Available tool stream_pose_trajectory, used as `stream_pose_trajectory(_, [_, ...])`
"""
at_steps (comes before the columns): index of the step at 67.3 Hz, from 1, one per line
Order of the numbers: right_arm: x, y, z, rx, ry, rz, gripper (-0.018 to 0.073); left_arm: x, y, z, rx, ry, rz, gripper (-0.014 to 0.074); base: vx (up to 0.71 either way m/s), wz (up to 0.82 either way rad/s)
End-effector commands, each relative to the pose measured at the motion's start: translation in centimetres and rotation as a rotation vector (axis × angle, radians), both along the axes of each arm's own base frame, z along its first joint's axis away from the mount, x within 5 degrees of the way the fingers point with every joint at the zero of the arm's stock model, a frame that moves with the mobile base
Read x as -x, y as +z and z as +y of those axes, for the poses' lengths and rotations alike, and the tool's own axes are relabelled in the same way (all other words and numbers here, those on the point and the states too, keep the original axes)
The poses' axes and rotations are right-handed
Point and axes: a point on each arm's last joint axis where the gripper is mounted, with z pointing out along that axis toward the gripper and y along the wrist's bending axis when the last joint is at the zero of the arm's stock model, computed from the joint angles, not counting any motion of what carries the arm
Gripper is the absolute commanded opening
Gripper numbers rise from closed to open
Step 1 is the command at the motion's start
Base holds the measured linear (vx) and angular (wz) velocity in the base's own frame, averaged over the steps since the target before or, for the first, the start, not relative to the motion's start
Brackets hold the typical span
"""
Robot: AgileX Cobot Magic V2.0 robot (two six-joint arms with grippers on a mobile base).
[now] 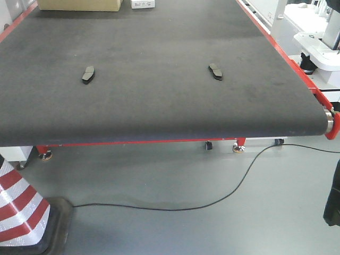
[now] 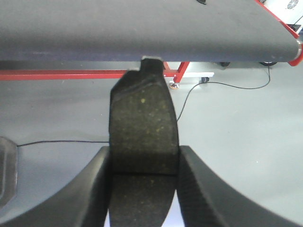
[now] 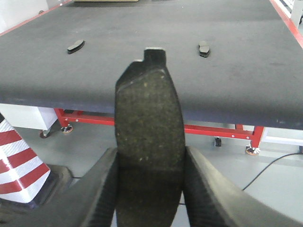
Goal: Move and align brake pads A on conveyor
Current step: 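Approach and stop in front of the black conveyor belt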
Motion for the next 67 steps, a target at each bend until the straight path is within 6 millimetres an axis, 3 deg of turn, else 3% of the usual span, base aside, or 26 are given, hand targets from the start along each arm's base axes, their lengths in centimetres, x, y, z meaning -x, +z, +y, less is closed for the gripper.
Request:
stream_pose_trajectory(1, [-0.13, 1.9, 0.14, -0.02, 0.016, -0.125, -0.0007, -0.25, 1.49, -0.23, 0.037, -0.018, -0.097, -0.0006, 0.17, 0.0])
stream_pose_trajectory(67, [-0.13, 1.9, 0.14, -0.02, 0.016, -0.125, -0.0007, -0.25, 1.5, -0.24, 0.038, -0.019, -0.097, -0.0006, 0.31, 0.04])
